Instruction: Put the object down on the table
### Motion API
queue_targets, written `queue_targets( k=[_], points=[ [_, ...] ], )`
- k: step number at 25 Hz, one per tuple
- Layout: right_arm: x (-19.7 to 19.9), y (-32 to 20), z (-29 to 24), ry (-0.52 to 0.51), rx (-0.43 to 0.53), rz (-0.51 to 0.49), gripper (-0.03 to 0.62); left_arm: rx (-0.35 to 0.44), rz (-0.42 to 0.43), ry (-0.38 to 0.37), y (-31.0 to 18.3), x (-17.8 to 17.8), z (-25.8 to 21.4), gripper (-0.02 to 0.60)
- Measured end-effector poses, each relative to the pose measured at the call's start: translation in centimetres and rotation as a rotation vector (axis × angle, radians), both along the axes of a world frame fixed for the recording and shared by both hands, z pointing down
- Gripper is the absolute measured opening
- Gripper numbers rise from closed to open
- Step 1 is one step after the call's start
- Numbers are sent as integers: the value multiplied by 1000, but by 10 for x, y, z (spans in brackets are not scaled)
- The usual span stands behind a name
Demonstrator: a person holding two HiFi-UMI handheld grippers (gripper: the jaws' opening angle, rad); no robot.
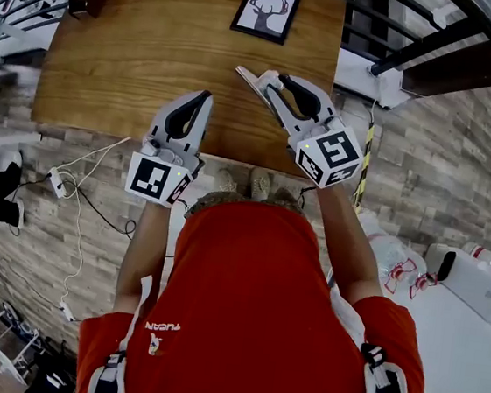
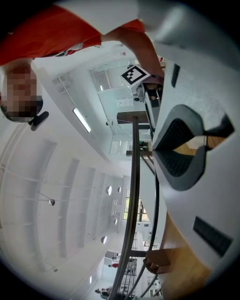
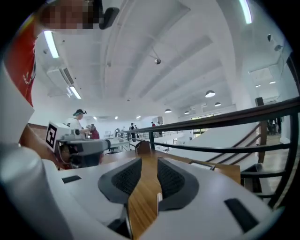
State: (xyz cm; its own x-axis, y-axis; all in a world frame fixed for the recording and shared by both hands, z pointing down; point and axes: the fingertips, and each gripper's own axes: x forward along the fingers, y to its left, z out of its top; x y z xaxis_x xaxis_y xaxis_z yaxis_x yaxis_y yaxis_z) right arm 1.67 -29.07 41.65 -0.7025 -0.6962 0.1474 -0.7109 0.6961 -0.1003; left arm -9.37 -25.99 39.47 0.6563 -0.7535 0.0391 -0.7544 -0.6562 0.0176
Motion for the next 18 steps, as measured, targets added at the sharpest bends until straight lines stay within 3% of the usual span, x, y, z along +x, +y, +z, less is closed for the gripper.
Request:
queue_targets(
  k=[7, 18],
  points=[
    [-7, 24, -45, -84, 86, -19, 75, 38, 8, 27, 7, 3, -21, 9],
    [-8, 46, -74, -100, 195, -49, 26, 85, 15, 49, 16, 6, -45, 9]
  ],
)
